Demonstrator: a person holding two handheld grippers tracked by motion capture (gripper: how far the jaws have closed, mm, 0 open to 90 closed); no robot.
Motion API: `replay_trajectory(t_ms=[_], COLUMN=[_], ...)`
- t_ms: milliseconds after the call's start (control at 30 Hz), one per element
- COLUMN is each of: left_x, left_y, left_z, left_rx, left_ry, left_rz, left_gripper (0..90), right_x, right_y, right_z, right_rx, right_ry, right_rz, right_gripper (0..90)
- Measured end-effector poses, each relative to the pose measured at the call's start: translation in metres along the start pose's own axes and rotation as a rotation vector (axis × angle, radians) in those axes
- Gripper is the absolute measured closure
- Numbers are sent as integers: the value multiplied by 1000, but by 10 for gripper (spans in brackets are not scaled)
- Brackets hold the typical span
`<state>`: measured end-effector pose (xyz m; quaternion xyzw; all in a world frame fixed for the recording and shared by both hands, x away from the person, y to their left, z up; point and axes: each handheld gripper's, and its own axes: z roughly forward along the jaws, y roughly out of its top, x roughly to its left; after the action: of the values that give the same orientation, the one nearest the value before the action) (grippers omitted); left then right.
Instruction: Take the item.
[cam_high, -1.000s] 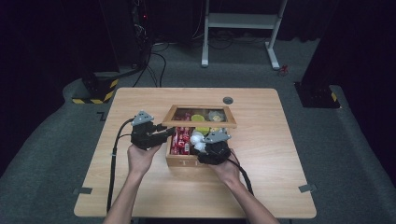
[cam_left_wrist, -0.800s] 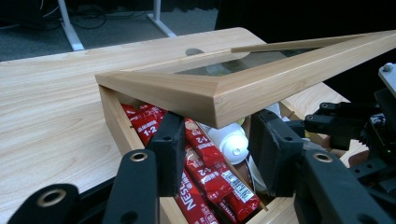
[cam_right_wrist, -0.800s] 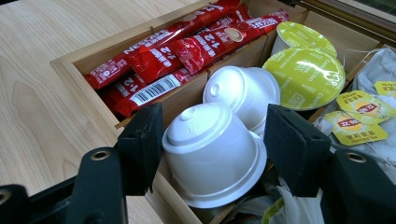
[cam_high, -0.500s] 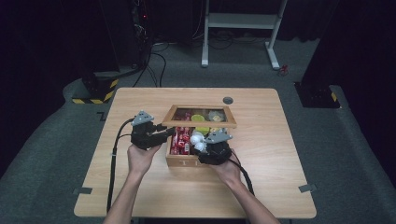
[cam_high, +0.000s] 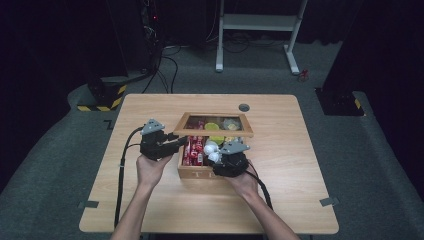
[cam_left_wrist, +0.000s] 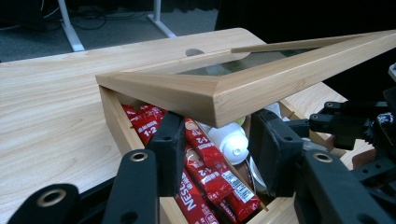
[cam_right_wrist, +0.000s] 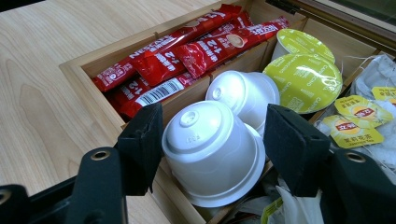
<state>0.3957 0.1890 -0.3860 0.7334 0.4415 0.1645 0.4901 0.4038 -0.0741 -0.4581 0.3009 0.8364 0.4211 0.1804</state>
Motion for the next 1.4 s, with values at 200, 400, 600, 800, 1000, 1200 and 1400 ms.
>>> replay_trajectory(t_ms=[200,400,600,800,1000,1200,1400], left_x=[0,0,0,0,0,0,0], left_y=[0,0,0,0,0,0,0], left_z=[0,0,0,0,0,0,0], left_rx=[2,3,1,2,-1,-3,0], left_ry=[0,0,1,0,-1,-1,-1], left_rz=[2,1,2,3,0,-1,-1], left_gripper=[565,565,565,566,566,566,566], right_x=[0,-1,-1,-2,-2,-3,-6], right_y=[0,0,0,0,1,1,2], right_z=[-1,-2,-3,-4,-6,-9,-13], right_rx=[-2,-13,-20,-28,-32,-37,-47], right_ry=[1,1,-1,-2,-6,-9,-16], right_rz=[1,-1,0,6,10,16,22], right_gripper=[390,390,390,390,390,391,390])
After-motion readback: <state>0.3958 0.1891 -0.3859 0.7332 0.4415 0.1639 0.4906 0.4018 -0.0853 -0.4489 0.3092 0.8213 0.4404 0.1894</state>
